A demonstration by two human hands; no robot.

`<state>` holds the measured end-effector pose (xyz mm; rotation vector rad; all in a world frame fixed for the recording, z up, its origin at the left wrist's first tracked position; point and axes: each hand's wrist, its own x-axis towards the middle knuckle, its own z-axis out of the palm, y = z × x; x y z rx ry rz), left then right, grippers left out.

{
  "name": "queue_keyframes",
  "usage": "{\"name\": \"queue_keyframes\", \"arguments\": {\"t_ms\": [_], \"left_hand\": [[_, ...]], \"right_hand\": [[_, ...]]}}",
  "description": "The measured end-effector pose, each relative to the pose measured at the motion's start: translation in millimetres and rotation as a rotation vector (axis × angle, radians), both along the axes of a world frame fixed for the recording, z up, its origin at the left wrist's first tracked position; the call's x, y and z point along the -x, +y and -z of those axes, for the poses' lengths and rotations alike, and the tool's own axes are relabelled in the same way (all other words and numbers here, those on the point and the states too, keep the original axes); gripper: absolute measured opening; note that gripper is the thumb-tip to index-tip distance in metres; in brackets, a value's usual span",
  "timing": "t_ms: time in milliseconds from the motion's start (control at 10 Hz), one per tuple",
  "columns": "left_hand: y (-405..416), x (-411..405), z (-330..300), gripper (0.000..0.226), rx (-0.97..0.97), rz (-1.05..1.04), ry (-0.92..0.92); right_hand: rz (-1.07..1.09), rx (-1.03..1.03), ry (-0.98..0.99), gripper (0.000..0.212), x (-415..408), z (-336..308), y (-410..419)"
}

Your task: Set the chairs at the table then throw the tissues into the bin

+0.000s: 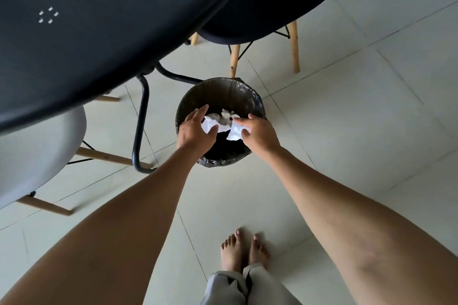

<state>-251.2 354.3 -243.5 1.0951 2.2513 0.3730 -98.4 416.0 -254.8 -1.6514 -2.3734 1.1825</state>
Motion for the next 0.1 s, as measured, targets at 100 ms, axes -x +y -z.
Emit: {"name": "queue_keyframes", "arguments": {"t_ms": [100], "left_hand": [[-3.2,0.4,-6.9,0.061,-0.006,0.045,0.016]], "right_hand": [[0.035,-0.029,0.047,0.046,0.5,-9.6,1.0]]}}
